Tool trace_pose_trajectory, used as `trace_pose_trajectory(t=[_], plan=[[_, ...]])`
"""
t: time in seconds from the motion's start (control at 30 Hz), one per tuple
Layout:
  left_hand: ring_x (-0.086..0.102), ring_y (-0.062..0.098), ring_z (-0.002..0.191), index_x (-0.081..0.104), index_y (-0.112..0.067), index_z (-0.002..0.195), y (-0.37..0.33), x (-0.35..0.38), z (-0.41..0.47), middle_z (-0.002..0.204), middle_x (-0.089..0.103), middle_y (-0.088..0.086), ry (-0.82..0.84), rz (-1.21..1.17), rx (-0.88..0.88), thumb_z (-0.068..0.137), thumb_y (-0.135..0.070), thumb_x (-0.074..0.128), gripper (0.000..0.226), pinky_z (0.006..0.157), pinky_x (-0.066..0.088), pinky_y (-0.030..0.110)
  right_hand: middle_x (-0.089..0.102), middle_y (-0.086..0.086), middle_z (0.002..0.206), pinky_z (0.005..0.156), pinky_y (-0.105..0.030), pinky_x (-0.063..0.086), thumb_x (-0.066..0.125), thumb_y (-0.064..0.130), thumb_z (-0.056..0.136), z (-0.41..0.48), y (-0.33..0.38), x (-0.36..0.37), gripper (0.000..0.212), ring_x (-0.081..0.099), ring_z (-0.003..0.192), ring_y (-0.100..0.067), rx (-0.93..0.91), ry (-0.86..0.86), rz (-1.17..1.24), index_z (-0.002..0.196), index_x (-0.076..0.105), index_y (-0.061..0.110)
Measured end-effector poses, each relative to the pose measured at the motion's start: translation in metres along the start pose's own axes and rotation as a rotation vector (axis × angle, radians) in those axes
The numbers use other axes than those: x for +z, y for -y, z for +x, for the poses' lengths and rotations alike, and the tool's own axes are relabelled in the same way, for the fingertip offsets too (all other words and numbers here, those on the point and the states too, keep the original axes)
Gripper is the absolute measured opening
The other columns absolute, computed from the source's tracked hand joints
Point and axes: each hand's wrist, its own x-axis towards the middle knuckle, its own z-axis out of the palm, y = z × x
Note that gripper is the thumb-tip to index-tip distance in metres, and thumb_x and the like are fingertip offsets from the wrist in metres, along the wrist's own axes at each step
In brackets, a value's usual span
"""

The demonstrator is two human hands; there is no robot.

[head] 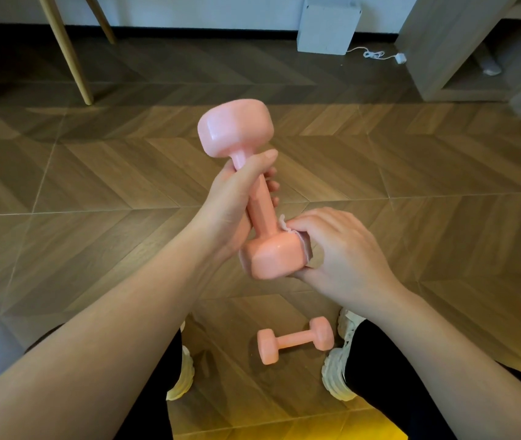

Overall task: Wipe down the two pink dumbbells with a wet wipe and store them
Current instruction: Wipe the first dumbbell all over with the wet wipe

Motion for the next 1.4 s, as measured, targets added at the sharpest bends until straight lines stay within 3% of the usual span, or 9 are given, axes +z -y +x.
trace_pose_trajectory(t=[0.1,0.27,0.43,0.6,0.8,1.0,1.1,1.27,1.4], plan=[[0.056,0.013,0.077,0.055,-0.014,0.108,0.001,-0.002,0.0,0.09,0.056,-0.001,-0.036,0.017,-0.058,0.075,-0.034,0.07,0.042,0.068,0.049,0.032,0.068,0.001,0.102,0.095,-0.033,0.04,0.094,0.031,0.057,0.0,0.0,0.001,0.056,0.061,0.1,-0.019,-0.041,-0.033,-0.068,0.103,0.069,0.014],[0.052,0.011,0.058,0.053,-0.015,0.105,0.001,-0.003,0.002,0.072,0.053,-0.003,-0.038,-0.014,-0.108,0.089,-0.027,0.067,0.025,0.06,0.045,0.029,0.067,0.001,0.103,0.096,-0.034,0.042,0.091,0.029,0.06,-0.002,0.004,0.005,0.053,0.058,0.101,-0.015,-0.056,-0.017,-0.058,0.105,0.068,0.013],[0.045,0.01,0.051,0.051,-0.02,0.088,0.004,-0.004,0.0,0.063,0.05,-0.007,-0.079,-0.032,-0.101,0.097,-0.031,0.061,0.018,0.051,0.039,0.026,0.062,0.016,0.106,0.088,-0.036,0.046,0.077,0.052,0.067,0.01,0.01,0.003,0.054,0.053,0.1,-0.005,0.086,0.293,0.154,0.113,0.063,0.026],[0.044,0.01,0.049,0.05,-0.019,0.086,0.001,-0.002,0.002,0.061,0.049,-0.007,-0.074,-0.094,-0.09,0.099,-0.028,0.058,0.018,0.048,0.039,0.025,0.063,0.01,0.098,0.083,-0.02,0.033,0.083,0.049,0.062,0.005,0.012,0.0,0.053,0.053,0.095,-0.005,0.049,0.088,0.08,0.102,0.065,0.02],[0.041,0.008,0.046,0.049,-0.02,0.084,0.004,0.0,0.0,0.058,0.047,-0.007,-0.052,-0.083,-0.109,0.097,-0.026,0.062,0.019,0.046,0.037,0.024,0.055,0.018,0.094,0.082,-0.033,0.046,0.084,0.048,0.065,0.009,0.013,0.003,0.05,0.052,0.089,-0.004,0.094,0.278,0.187,0.103,0.062,0.026],[0.037,0.007,0.043,0.047,-0.021,0.078,-0.001,0.002,0.002,0.055,0.042,-0.008,-0.004,-0.098,-0.109,0.095,-0.028,0.066,0.026,0.041,0.036,0.022,0.055,0.015,0.093,0.072,-0.022,0.036,0.089,0.049,0.056,0.002,0.013,0.005,0.059,0.049,0.087,-0.003,0.051,0.094,0.097,0.1,0.06,0.023],[0.037,0.007,0.043,0.047,-0.021,0.076,0.001,0.0,0.0,0.055,0.042,-0.007,0.041,-0.115,-0.103,0.096,-0.024,0.064,0.026,0.041,0.036,0.023,0.056,0.01,0.097,0.074,-0.031,0.045,0.086,0.031,0.066,0.004,0.013,0.011,0.048,0.056,0.093,-0.014,0.061,0.213,0.144,0.104,0.058,0.02],[0.053,0.011,0.057,0.053,-0.014,0.088,-0.001,-0.003,0.002,0.071,0.054,-0.002,0.008,0.0,-0.047,0.09,-0.026,0.066,0.017,0.055,0.049,0.027,0.065,0.007,0.098,0.082,-0.019,0.028,0.088,0.032,0.064,0.002,0.009,0.006,0.046,0.053,0.096,-0.01,0.03,0.043,0.016,0.101,0.063,0.02],[0.052,0.011,0.054,0.054,-0.015,0.091,0.0,-0.007,0.003,0.067,0.052,-0.003,-0.047,-0.021,-0.146,0.091,-0.027,0.067,0.018,0.055,0.047,0.027,0.065,0.001,0.096,0.089,-0.022,0.032,0.091,0.019,0.057,0.0,0.012,0.006,0.05,0.058,0.095,-0.017,-0.027,-0.007,-0.083,0.099,0.065,0.013]])
